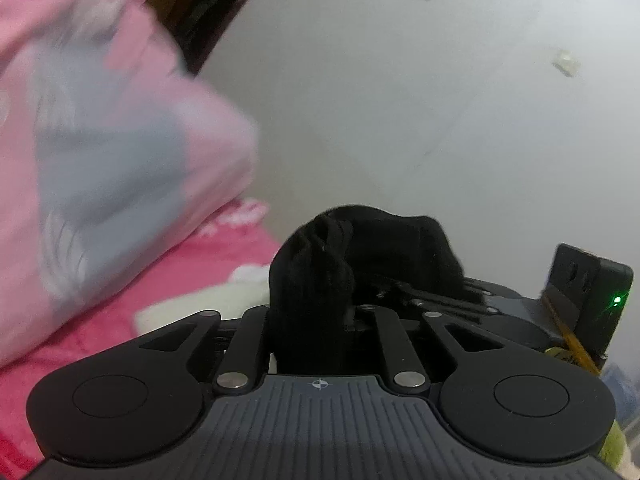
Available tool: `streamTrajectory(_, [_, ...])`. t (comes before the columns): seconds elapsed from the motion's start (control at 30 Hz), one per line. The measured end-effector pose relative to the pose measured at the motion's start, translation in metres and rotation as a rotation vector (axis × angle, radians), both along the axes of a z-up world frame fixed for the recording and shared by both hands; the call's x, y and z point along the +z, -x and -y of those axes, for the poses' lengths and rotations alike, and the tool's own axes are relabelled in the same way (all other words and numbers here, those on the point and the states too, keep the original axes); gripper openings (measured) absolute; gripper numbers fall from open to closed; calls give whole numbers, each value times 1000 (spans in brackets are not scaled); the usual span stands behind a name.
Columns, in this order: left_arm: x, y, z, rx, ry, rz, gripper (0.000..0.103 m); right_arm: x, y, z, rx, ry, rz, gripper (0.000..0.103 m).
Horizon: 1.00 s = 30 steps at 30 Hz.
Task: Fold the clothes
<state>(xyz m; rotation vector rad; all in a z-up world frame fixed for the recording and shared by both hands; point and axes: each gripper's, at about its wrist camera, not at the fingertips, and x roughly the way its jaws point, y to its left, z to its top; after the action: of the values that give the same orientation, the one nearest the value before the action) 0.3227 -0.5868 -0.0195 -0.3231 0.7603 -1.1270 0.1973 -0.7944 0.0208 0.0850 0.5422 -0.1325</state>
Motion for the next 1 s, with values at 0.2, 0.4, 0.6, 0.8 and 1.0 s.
streamTrajectory(0.2, [-33, -37, -6, 119, -12, -216, 61, -18, -10, 25, -162, -85, -50, 62])
streamTrajectory(0.4, [-42, -49, -27, 247, 44, -309, 71, -15, 20, 57, -341, -221, 97, 77])
streamTrajectory(0.6, [-35, -34, -32, 265, 13, -207, 70, -5, 68, 78, -355, -368, 278, 64])
streamTrajectory(0.8, [-23, -7, -27, 240, -32, -70, 70, -3, 45, 52, -75, -408, 83, 34])
streamTrajectory(1.0, [-27, -2, -21, 294, -101, 2, 70, -34, 1, 58, -203, -508, -41, 28])
